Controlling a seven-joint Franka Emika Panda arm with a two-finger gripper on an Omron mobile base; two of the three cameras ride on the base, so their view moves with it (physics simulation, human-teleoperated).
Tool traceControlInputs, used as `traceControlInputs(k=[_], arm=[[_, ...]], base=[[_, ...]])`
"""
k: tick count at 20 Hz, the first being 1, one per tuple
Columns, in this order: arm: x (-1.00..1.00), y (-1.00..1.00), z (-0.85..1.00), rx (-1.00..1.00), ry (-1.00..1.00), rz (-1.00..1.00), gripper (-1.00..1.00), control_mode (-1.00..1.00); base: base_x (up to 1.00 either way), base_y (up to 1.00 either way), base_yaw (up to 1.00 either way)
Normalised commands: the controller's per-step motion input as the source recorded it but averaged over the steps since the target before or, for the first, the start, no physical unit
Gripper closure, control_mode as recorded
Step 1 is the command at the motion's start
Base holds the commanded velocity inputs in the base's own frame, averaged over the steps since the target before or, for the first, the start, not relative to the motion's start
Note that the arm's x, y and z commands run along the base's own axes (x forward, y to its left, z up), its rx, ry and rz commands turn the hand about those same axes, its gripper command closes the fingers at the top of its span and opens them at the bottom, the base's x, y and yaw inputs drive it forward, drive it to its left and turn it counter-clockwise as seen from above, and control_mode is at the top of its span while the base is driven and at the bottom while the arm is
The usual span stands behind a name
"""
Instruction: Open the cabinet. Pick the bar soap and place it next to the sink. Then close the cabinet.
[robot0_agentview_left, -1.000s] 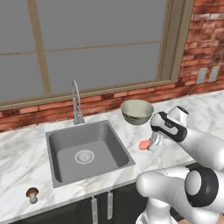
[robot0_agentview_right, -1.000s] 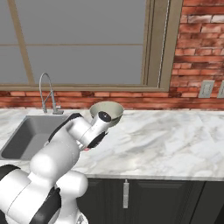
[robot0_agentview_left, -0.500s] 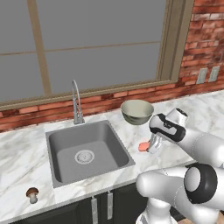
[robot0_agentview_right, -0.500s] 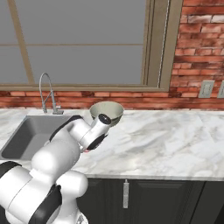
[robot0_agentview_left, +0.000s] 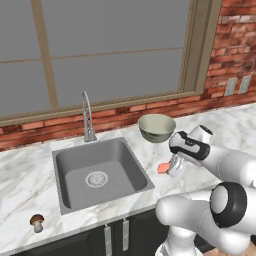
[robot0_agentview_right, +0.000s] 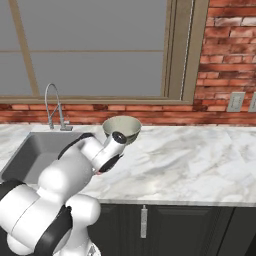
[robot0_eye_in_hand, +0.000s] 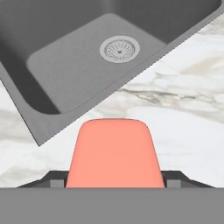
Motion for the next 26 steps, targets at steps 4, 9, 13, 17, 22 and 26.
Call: traceControlInputs(k=[4, 9, 13, 17, 22, 26], arm=[[0.13, 0.00, -0.16, 0.00, 0.00, 0.00, 1.00, -1.00], [0.13, 0.00, -0.13, 0.00, 0.00, 0.00, 1.00, -1.00], [0.15, 0.00, -0.13, 0.00, 0.00, 0.00, 1.00, -1.00], [0.16, 0.00, -0.20, 0.00, 0.00, 0.00, 1.00, -1.00], [0.05, 0.00, -0.08, 0.00, 0.00, 0.00, 1.00, -1.00], [0.00, 0.00, 0.00, 0.00, 0.00, 0.00, -1.00, -1.00]], base=[[0.00, 0.00, 0.00], [0.00, 0.00, 0.00], [0.00, 0.00, 0.00], [0.00, 0.00, 0.00], [0.00, 0.00, 0.00], [0.00, 0.00, 0.00]])
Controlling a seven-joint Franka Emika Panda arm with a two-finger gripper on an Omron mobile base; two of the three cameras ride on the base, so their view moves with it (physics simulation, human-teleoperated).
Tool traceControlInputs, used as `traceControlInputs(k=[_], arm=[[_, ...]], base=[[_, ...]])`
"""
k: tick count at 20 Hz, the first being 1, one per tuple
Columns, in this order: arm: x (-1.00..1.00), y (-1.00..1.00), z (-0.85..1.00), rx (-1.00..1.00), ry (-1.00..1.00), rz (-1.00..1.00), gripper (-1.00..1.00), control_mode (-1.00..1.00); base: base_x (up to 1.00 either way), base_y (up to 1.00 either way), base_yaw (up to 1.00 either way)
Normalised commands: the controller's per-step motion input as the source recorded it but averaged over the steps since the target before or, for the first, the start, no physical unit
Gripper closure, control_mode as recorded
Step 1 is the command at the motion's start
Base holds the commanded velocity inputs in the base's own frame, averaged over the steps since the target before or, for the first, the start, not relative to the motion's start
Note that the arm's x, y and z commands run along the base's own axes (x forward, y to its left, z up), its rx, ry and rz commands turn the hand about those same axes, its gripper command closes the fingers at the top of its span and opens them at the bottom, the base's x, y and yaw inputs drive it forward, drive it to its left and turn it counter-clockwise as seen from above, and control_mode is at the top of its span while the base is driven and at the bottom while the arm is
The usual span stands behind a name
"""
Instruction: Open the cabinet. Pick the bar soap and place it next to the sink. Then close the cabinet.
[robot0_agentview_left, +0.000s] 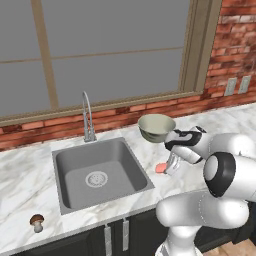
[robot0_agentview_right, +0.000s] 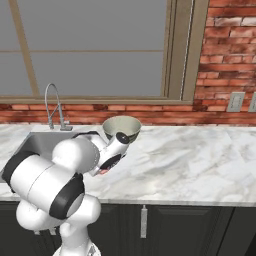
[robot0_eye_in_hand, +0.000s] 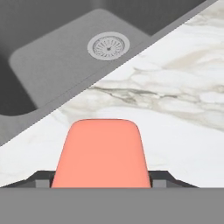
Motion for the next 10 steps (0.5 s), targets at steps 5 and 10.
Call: traceControlInputs(k=[5, 10], arm=[[0.00, 0.00, 0.00, 0.00, 0.00, 0.00, -1.00, -1.00], [0.00, 0.00, 0.00, 0.00, 0.00, 0.00, -1.00, -1.00]], base=[[0.00, 0.00, 0.00], [0.00, 0.00, 0.00]])
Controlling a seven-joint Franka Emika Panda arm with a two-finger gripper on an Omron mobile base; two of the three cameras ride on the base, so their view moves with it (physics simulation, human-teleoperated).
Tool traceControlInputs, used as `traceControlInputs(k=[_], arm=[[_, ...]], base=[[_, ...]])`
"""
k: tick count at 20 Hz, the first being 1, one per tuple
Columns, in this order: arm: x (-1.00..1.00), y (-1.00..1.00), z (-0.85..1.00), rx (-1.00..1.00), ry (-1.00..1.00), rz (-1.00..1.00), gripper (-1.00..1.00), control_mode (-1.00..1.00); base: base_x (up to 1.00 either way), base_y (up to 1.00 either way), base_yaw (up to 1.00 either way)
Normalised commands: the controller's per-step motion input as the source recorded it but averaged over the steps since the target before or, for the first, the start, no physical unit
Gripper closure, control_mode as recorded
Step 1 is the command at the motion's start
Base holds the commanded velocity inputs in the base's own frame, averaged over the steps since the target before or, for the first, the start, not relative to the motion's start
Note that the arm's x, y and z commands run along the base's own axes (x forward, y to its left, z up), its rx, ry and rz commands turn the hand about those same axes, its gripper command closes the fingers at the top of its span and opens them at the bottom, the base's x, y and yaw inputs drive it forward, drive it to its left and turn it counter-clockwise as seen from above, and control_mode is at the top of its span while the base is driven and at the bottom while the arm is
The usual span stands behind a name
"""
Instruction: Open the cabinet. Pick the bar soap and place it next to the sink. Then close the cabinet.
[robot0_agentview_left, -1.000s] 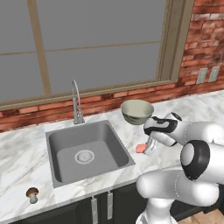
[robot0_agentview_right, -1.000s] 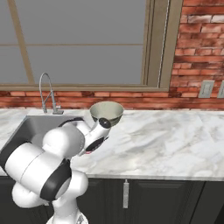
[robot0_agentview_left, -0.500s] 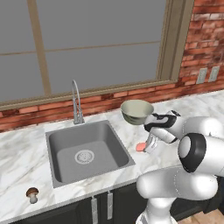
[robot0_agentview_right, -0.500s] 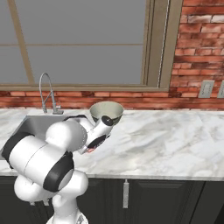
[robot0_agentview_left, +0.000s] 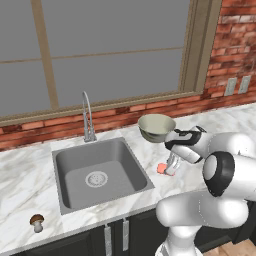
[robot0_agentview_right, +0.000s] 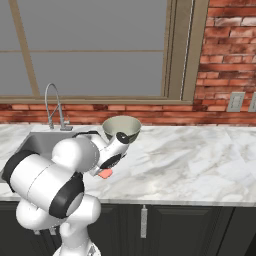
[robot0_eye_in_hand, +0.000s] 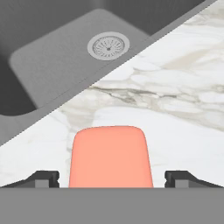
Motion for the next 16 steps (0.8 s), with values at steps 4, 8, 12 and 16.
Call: traceControlInputs(k=[4, 8, 12, 16], arm=[[-0.01, 0.00, 0.05, 0.00, 0.00, 0.00, -1.00, -1.00], [-0.05, -0.06, 0.63, 0.00, 0.00, -0.01, -1.00, -1.00], [-0.18, -0.16, 0.76, 0.04, 0.00, -0.02, -1.00, -1.00], [-0.46, -0.19, 0.45, 0.07, 0.05, -0.02, -1.00, -1.00]], base=[[0.00, 0.00, 0.00], [0.00, 0.00, 0.00], [0.00, 0.00, 0.00], [0.00, 0.00, 0.00]])
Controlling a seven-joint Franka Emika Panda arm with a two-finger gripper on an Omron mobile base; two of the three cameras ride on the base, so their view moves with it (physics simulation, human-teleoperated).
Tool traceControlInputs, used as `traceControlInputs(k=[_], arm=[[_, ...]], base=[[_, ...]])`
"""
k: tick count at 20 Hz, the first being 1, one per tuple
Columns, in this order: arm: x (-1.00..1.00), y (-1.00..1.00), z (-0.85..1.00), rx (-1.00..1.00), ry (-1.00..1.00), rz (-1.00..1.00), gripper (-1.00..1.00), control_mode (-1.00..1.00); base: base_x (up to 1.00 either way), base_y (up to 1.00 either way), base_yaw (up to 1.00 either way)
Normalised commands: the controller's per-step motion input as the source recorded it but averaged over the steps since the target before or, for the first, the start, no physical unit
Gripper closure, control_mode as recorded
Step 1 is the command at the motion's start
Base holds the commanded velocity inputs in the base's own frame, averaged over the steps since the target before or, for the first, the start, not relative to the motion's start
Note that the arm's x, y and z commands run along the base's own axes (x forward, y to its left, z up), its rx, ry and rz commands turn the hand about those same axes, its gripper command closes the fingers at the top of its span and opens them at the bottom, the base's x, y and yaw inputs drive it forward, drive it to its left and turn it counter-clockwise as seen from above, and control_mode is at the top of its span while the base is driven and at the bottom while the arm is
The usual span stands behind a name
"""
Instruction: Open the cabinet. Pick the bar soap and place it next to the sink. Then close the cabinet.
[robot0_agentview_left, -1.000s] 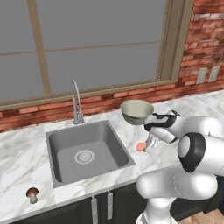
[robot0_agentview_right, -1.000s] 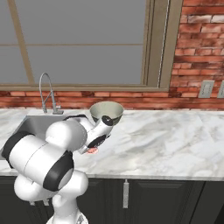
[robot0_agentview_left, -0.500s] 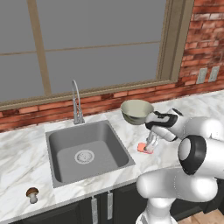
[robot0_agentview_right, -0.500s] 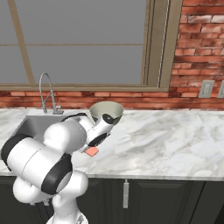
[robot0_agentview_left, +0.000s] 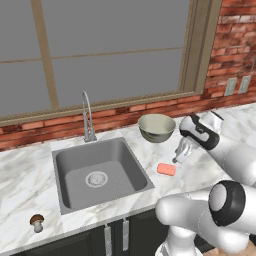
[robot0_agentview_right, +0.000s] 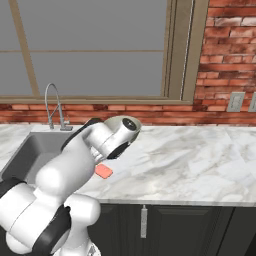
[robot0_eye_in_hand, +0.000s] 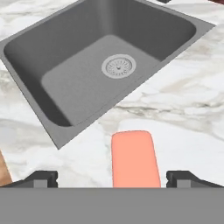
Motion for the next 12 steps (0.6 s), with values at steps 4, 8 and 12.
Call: traceControlInputs(k=[4, 8, 12], arm=[[-0.54, -0.04, 0.43, 0.02, 0.12, -0.03, -1.00, -1.00], [-0.29, 0.00, 0.68, 0.00, 0.24, -0.02, -1.00, -1.00], [-0.23, 0.00, 0.78, 0.00, 0.21, -0.04, -1.00, -1.00]], base=[[0.00, 0.00, 0.00], [0.00, 0.00, 0.00], [0.00, 0.00, 0.00]])
